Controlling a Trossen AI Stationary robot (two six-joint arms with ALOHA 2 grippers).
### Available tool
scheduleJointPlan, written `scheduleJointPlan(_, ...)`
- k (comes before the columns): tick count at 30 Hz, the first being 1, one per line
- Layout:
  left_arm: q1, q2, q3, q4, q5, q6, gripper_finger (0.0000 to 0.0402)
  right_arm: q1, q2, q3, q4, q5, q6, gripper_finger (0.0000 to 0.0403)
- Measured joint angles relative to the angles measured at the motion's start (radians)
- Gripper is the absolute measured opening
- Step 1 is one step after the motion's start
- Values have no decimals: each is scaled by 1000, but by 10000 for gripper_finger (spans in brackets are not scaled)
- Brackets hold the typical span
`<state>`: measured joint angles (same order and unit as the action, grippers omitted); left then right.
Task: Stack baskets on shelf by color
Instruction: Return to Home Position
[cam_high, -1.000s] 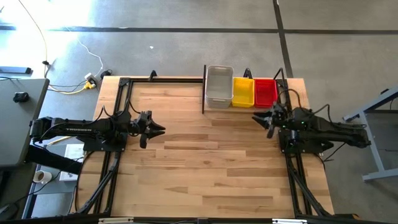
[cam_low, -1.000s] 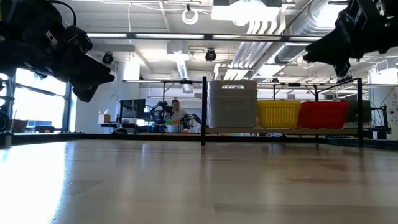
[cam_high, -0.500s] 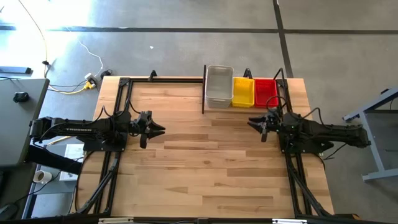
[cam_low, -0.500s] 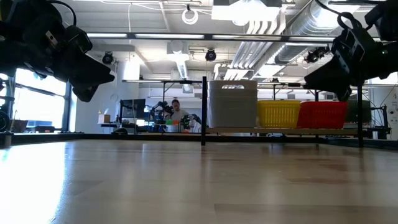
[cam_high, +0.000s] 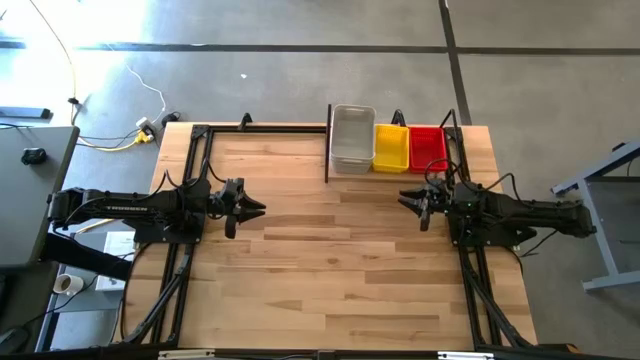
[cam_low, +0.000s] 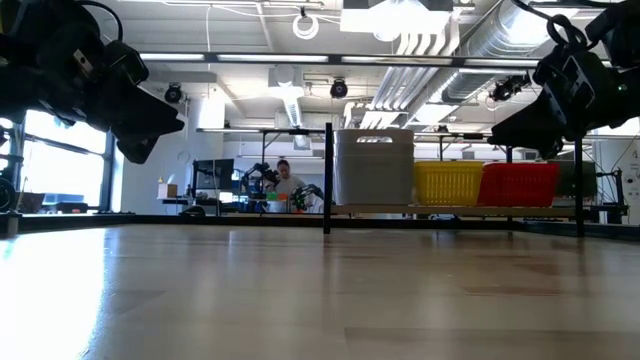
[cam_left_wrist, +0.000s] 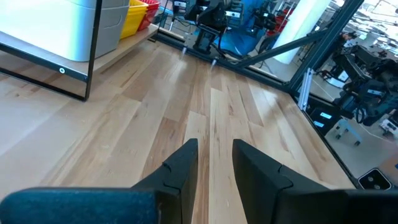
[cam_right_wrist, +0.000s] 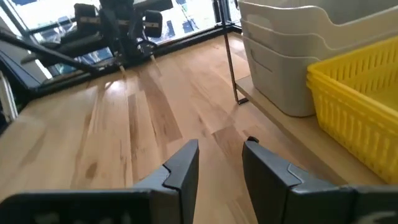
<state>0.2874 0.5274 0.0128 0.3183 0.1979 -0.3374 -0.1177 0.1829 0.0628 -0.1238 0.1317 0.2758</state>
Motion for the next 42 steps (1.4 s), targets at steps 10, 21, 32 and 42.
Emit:
scheduleJointPlan(10, 0, 0, 0, 0, 0, 0, 90, 0, 0, 0, -1, -1, -15, 110)
scheduleJointPlan(21, 0, 0, 0, 0, 0, 0, 90, 0, 0, 0, -2, -1, -15, 110)
scheduleJointPlan(32, 0, 0, 0, 0, 0, 0, 90, 0, 0, 0, -2, -1, -15, 110)
scheduleJointPlan(42, 0, 0, 0, 0, 0, 0, 90, 0, 0, 0, -2, 0, -15, 110)
